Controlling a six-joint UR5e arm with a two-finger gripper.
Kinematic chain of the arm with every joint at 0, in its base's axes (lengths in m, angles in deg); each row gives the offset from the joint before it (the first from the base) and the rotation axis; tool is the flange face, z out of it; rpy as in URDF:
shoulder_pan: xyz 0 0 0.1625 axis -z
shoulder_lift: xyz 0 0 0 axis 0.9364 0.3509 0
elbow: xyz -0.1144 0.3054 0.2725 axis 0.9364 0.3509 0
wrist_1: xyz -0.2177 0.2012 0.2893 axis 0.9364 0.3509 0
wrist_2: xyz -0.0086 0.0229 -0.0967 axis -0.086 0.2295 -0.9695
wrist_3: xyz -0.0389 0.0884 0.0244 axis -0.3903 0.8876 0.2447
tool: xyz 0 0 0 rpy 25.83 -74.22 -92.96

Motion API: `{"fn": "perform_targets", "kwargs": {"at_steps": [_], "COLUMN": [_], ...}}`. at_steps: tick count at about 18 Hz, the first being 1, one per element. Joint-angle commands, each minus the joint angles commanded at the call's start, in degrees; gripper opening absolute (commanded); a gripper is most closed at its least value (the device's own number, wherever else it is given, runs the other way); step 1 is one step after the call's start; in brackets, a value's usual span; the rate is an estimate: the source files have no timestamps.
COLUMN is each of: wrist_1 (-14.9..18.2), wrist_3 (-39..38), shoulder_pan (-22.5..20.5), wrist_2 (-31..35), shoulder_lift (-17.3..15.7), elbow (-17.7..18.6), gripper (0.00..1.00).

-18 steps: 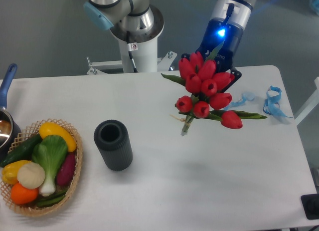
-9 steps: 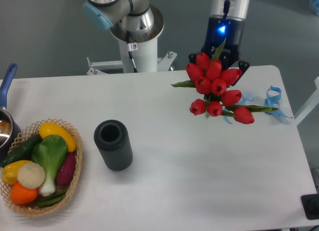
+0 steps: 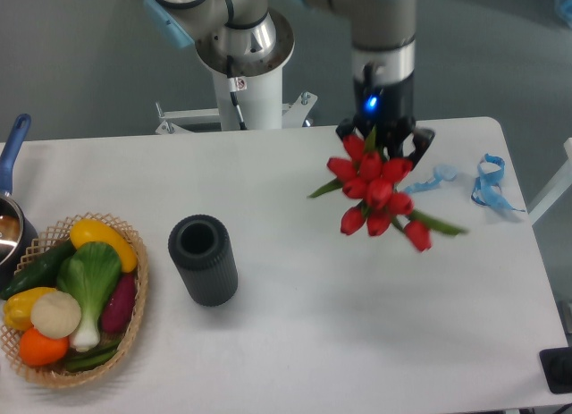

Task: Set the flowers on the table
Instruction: 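Swing the bouquet down and lay it flat on the table beside the vase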

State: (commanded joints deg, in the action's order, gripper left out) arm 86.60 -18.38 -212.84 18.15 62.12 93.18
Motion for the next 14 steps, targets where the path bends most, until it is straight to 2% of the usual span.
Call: {"fn": "perform_targets", "kwargs": {"at_steps": [2,5,8,10,11,12,13,14], "wrist_1": [0.18,-0.35,-0.35,-0.44,-0.44,-0.52,-0.52,-0.7], "wrist_3": [0.09,-0.17,-0.26,-0.35,-0.18,-0.17,-0.09,0.0], "shoulder_pan": [3.44,5.64,6.97,7.14,7.23,7.23,7.23,7.23], "wrist_2": [6.19,9.99,10.44,10.26,10.17,10.35,10.35,10.35], "shoulder_lift": [4.41,10.57,13.56,14.36,14.45,14.8,15.06,15.32], "elbow": [-1.67,-3.26,-4.58,-4.85,-4.76,-4.67,-4.84,-5.02], "gripper": [0.31,0.31,0.32,0.35,0.46,0.53,0.67,0.85]}}
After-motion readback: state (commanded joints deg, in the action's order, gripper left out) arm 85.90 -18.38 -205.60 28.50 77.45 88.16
